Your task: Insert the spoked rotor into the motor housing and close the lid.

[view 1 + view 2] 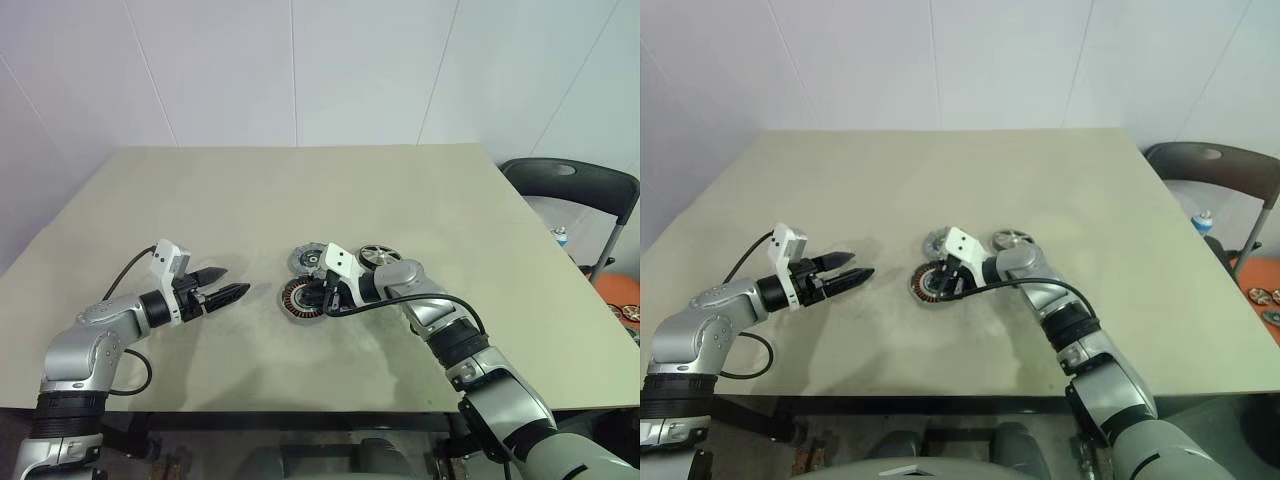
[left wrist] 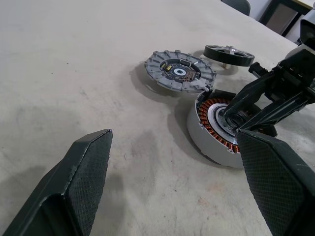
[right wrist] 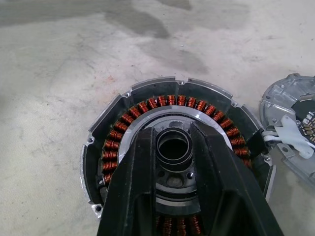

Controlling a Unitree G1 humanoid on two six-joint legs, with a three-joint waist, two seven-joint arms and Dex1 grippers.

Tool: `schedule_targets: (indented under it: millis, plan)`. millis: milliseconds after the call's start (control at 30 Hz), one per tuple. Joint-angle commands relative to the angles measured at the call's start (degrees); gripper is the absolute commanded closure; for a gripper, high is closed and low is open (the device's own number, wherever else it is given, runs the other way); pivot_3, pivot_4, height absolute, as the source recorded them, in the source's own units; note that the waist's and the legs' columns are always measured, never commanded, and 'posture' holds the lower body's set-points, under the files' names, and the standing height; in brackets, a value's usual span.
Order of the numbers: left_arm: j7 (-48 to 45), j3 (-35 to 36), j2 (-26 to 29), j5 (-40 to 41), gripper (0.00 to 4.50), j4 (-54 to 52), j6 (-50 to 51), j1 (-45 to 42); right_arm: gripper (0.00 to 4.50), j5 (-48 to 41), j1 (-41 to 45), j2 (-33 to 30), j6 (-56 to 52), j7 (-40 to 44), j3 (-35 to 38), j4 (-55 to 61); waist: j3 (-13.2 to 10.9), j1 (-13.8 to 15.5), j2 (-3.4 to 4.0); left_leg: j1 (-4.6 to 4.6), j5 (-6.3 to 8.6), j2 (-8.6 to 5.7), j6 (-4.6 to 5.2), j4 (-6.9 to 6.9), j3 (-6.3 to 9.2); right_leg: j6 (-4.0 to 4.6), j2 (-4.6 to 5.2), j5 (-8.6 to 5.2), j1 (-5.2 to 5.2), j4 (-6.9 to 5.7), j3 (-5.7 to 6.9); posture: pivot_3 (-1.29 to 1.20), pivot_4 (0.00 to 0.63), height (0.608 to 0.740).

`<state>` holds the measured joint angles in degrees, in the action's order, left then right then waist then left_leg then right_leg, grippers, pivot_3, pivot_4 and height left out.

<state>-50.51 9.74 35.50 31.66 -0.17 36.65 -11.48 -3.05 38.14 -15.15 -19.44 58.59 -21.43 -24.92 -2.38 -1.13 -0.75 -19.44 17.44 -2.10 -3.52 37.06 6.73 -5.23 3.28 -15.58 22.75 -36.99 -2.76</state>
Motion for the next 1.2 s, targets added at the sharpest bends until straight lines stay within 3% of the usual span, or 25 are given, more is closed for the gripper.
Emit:
schedule_targets:
  millis: [33,200,567,867,1033,1200]
  plan:
    - [-0.09,0.51,0.33,0.08,0.24,-1.63,-1.0,-0.29,3.84,0.15,0.87,0.14,0.91,-0.98,1.4,-0.19,0.0,-0.01,0.0,0.0,0.0,0.0,0.0,0.0,0.0,0.0,0.0,0.0,0.0,0.0,0.0,0.0,0.0,0.74]
    - [-0.06,0.52,0.28,0.19,0.24,-1.92,-0.93,-0.09,3.84,0.82,0.79,-0.55,2.77,-1.34,1.25,-1.3,0.0,0.03,0.0,0.0,0.0,0.0,0.0,0.0,0.0,0.0,0.0,0.0,0.0,0.0,0.0,0.0,0.0,0.74]
    - [-0.05,0.57,0.3,0.29,0.24,-1.69,-0.83,-0.45,0.16,1.53,1.61,-0.94,4.57,-2.84,1.93,-3.81,0.0,-0.01,0.0,0.03,0.0,0.0,0.0,0.02,0.0,0.0,0.0,0.0,-0.03,-0.02,0.0,0.0,0.0,0.74]
    - [0.02,0.46,0.16,0.21,0.24,-1.6,-0.88,-0.37,0.08,1.47,0.44,-1.0,4.52,-3.06,1.88,-2.62,0.0,0.04,-0.01,0.06,-0.01,-0.01,-0.01,0.04,0.0,0.01,-0.01,0.0,-0.09,-0.01,0.01,0.0,0.0,0.74]
    - [0.02,0.41,0.09,0.09,0.24,-1.34,-1.11,-0.57,0.08,0.37,2.42,0.96,5.43,-7.14,4.94,-4.71,0.0,0.01,0.0,0.06,-0.01,-0.01,-0.01,0.04,0.01,0.01,-0.01,0.01,-0.08,-0.02,0.01,0.0,0.0,0.74]
    - [-0.09,0.64,0.09,0.29,0.24,-1.27,-1.08,-0.7,0.24,-4.66,1.63,0.39,-0.08,-0.87,6.08,1.1,-0.01,0.06,0.01,0.03,-0.01,-0.01,-0.01,0.05,0.01,0.01,0.0,0.01,-0.07,0.0,0.0,0.0,0.0,0.74]
